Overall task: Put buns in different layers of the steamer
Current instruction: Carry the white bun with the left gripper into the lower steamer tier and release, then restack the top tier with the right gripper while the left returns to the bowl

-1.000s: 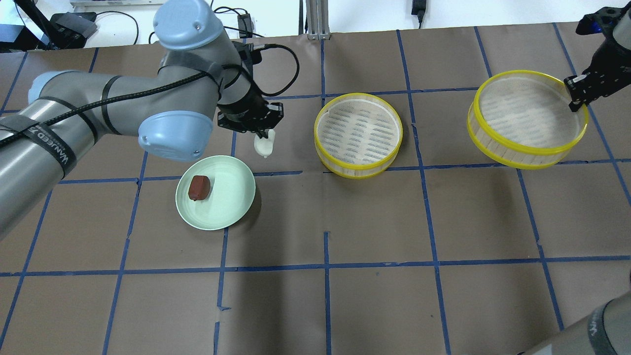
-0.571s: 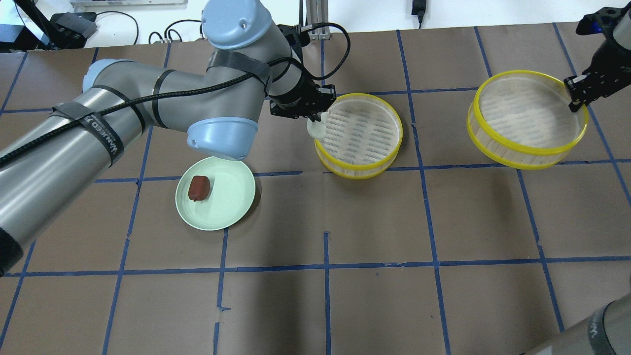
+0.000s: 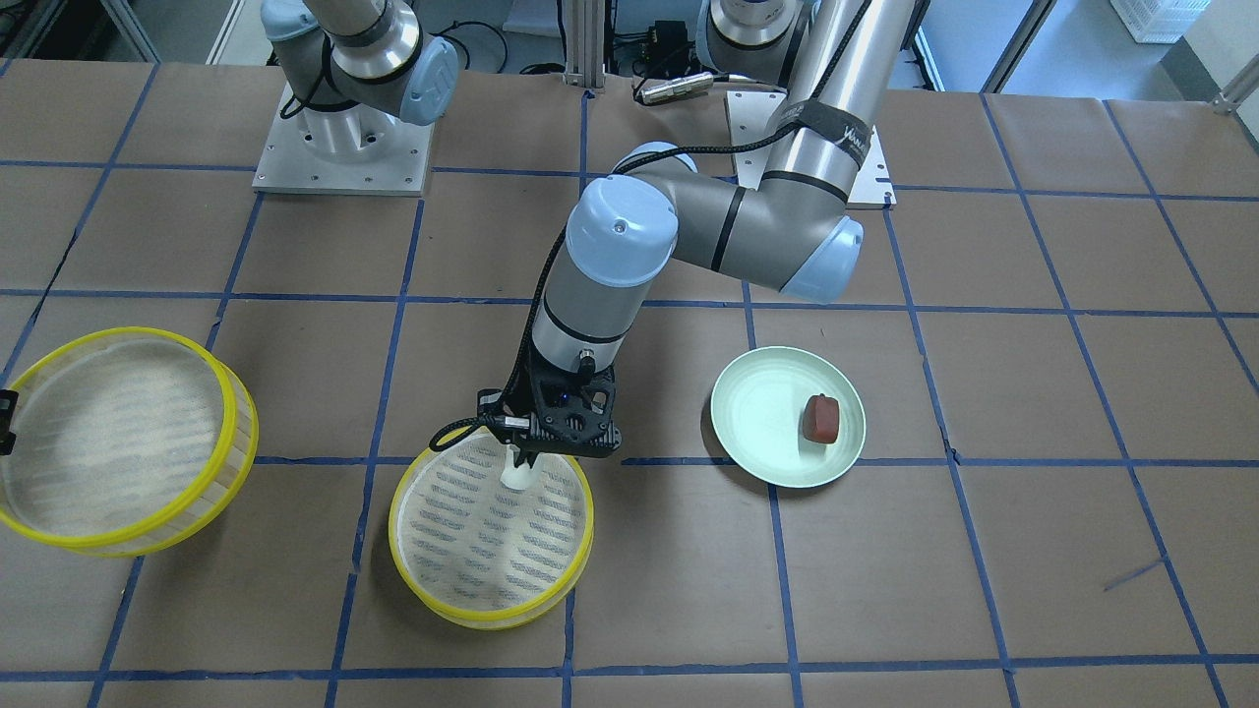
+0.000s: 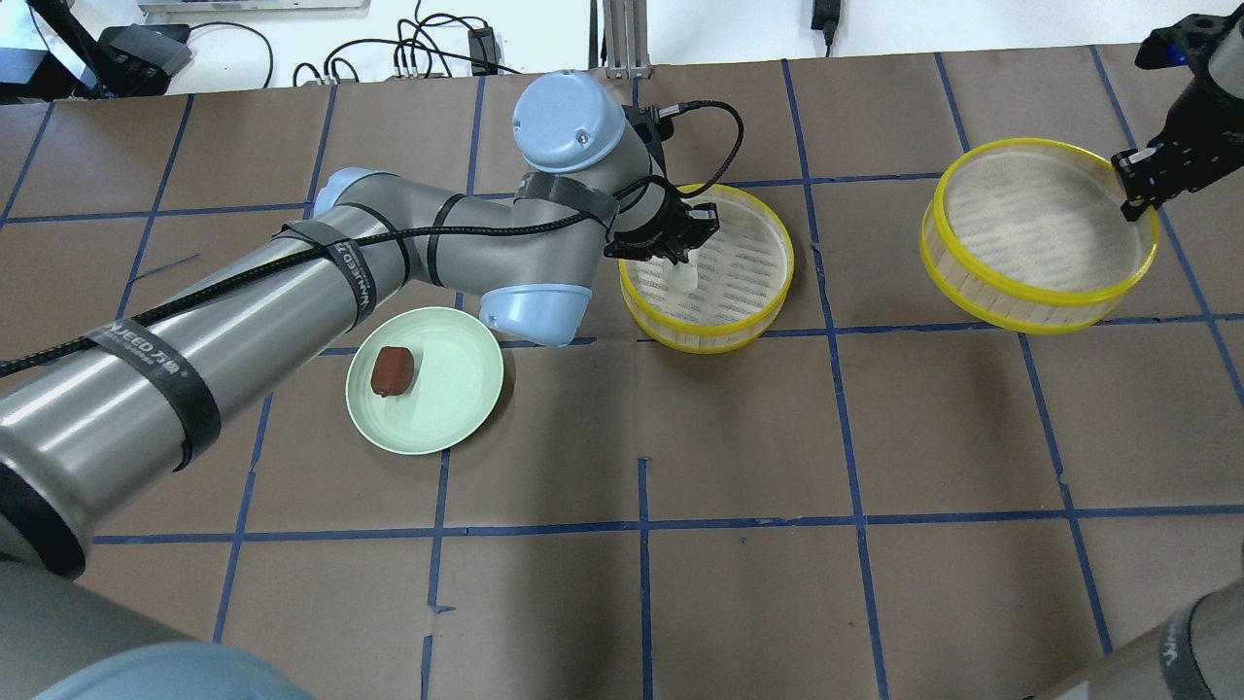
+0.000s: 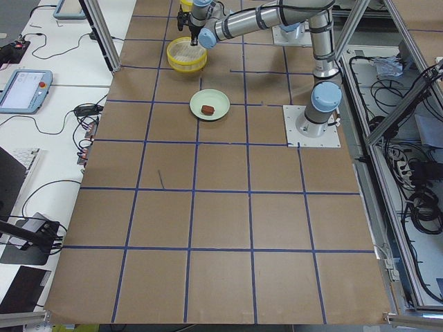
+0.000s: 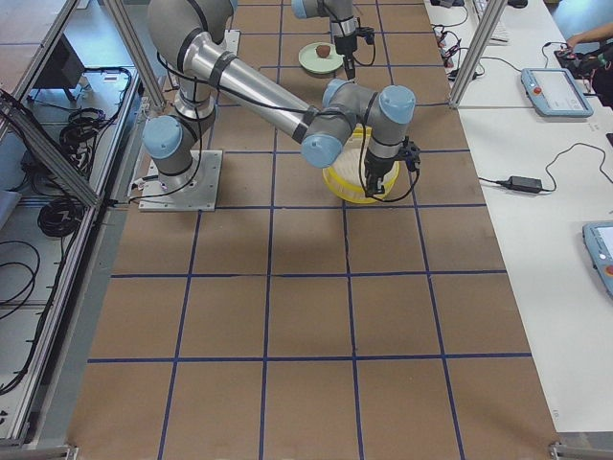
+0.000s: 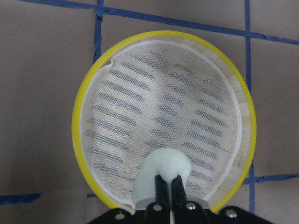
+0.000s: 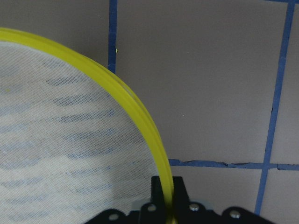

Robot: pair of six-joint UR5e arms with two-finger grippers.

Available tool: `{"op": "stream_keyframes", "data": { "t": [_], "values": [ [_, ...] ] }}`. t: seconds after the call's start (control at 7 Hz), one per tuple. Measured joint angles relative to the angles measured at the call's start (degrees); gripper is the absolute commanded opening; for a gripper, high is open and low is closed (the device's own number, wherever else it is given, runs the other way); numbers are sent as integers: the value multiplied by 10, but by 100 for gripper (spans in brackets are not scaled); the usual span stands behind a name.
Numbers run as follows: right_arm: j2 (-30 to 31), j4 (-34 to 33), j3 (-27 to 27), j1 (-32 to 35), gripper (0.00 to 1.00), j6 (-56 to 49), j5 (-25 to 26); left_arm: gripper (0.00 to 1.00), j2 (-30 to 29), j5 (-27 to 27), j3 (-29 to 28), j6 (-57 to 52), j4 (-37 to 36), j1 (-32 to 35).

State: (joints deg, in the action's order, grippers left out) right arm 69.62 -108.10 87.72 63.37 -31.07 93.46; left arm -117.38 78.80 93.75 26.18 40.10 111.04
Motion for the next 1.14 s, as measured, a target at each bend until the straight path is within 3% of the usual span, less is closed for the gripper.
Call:
{"op": "stream_keyframes", "data": {
  "t": [0.86, 1.14],
  "values": [
    [5, 1, 0, 0, 8, 5, -3, 100, 29, 3, 4, -89, 4, -47],
    [15, 6, -3, 10, 9, 36, -6, 100, 53, 5, 8, -180, 59, -95]
  ]
}}
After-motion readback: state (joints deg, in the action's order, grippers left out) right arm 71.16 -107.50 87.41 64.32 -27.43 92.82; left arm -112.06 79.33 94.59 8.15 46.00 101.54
